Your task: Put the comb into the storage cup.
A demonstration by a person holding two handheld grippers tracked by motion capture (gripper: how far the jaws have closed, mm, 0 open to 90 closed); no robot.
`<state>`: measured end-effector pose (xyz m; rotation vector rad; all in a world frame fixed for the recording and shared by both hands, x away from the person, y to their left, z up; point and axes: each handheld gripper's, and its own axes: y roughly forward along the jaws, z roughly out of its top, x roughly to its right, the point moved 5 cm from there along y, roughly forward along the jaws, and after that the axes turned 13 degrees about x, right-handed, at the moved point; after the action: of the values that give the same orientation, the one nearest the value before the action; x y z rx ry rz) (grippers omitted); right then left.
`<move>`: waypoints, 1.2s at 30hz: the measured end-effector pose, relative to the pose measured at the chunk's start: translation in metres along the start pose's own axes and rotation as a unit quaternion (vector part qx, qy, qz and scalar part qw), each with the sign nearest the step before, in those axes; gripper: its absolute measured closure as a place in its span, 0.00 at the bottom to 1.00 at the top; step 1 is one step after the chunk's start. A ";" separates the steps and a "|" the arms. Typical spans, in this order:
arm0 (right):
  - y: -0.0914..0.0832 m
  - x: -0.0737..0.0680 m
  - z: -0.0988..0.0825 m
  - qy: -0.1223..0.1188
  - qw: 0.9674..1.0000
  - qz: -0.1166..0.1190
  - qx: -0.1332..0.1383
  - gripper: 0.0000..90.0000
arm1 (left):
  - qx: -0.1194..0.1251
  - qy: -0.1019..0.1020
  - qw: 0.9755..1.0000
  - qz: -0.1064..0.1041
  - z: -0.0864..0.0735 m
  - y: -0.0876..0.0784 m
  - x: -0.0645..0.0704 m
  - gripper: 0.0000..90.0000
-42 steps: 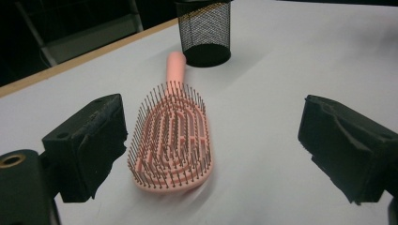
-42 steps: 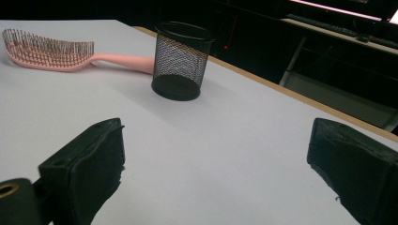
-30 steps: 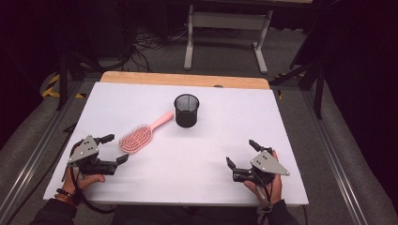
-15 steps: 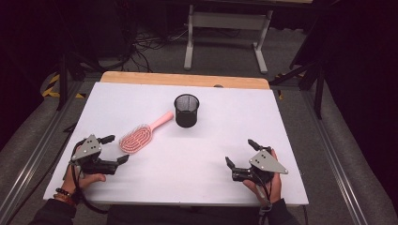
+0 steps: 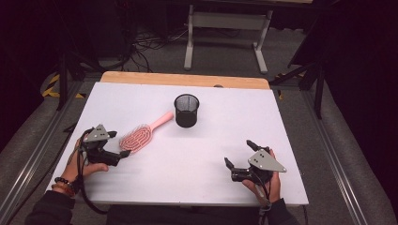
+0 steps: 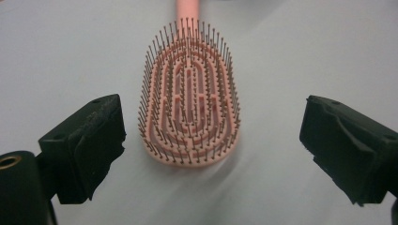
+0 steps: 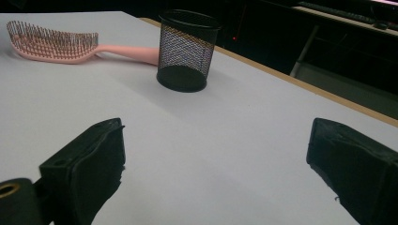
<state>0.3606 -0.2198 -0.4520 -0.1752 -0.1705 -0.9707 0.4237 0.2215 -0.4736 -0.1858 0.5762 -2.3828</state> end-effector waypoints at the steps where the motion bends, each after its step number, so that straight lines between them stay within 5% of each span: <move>1: 0.000 0.000 0.000 0.001 1.000 0.001 0.000 0.06 | -0.025 -0.002 1.000 -0.004 0.002 0.005 -0.003 0.10; 3: 0.001 -0.001 -0.001 0.001 1.000 0.003 -0.002 0.06 | -0.056 -0.003 0.998 -0.013 0.004 0.012 -0.007 0.09; 8: 0.002 -0.001 -0.003 0.001 1.000 0.005 -0.007 0.06 | -0.139 -0.008 0.990 -0.028 0.016 0.029 -0.016 0.10; 15: 0.003 -0.002 -0.003 0.002 1.000 0.009 -0.009 0.06 | -0.228 -0.004 0.973 -0.042 0.025 0.050 -0.022 0.14; 27: 0.004 -0.004 -0.006 0.001 1.000 0.015 -0.017 0.06 | -0.292 0.017 0.956 -0.037 0.032 0.085 -0.014 0.15; 36: 0.005 -0.005 -0.008 -0.003 1.000 0.021 -0.021 0.07 | -0.307 0.005 0.951 -0.030 0.029 0.099 -0.017 0.16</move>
<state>0.3624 -0.2144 -0.4608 -0.2201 -0.1507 -0.9323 0.5022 0.1543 -0.4918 -0.4644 1.3215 -2.1884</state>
